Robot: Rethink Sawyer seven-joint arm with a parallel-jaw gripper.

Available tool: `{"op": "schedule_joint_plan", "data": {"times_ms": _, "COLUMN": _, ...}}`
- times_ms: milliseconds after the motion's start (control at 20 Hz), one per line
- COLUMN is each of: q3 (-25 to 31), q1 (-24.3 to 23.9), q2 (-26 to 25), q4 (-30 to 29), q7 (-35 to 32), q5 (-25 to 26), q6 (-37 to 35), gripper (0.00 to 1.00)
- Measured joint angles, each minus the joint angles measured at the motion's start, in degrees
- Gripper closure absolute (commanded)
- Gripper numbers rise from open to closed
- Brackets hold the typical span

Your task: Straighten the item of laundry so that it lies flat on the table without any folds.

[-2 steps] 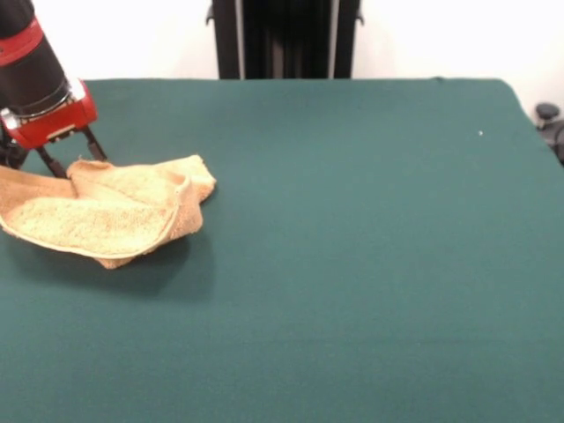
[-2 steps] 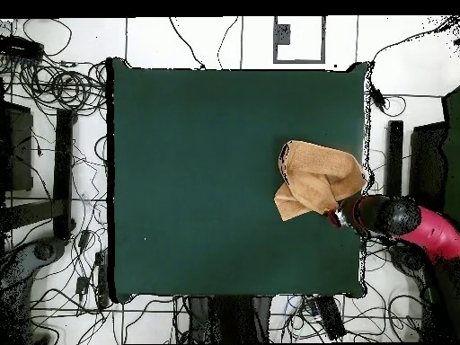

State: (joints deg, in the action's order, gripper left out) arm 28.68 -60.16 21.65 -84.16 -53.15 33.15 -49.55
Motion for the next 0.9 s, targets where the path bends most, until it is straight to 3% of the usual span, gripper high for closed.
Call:
{"op": "schedule_joint_plan", "data": {"times_ms": 300, "q3": 0.45, "q1": -0.37, "q2": -0.08, "q4": -0.07, "q7": 0.0, "q5": 0.0, "q6": 0.0, "gripper": 0.0}}
{"op": "schedule_joint_plan", "data": {"times_ms": 900, "q3": 4.31, "q1": -5.51, "q2": -1.53, "q4": -1.81, "q7": 0.0, "q5": -1.42, "q6": 1.24, "gripper": 0.0}}
